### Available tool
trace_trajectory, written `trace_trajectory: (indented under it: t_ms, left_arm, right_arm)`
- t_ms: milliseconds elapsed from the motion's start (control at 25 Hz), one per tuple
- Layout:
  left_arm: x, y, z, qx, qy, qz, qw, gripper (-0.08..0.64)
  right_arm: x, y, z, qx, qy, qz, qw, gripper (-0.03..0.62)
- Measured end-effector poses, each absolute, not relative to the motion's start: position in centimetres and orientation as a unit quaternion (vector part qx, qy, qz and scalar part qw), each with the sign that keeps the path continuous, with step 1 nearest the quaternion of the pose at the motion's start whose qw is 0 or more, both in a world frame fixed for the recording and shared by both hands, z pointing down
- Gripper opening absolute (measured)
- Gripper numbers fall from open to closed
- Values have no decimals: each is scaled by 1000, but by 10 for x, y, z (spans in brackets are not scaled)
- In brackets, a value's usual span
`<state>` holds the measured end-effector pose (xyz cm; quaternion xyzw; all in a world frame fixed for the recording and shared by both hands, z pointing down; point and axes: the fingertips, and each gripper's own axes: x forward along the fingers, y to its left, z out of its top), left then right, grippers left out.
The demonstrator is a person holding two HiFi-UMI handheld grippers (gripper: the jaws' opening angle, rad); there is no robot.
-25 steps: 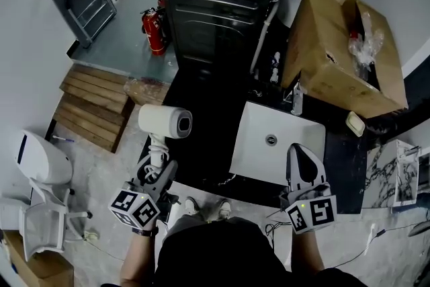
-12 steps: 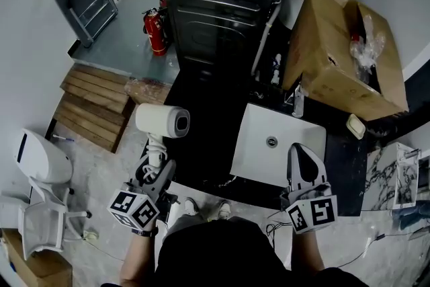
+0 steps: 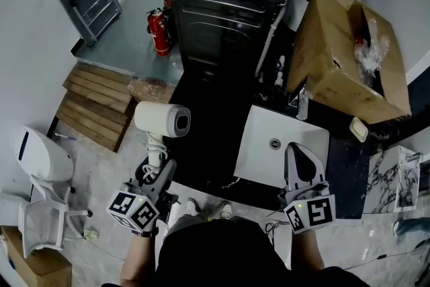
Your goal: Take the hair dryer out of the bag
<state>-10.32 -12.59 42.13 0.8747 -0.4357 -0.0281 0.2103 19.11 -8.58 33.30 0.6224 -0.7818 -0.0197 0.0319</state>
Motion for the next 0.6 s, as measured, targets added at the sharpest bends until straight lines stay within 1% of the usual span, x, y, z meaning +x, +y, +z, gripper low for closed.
trace_trajectory:
  t_ms: [600]
  left_arm:
    - [-105,-132,421,877,-433,-29,206,242]
  right_arm:
    - [185,-92,335,618,-785,-23,38,12]
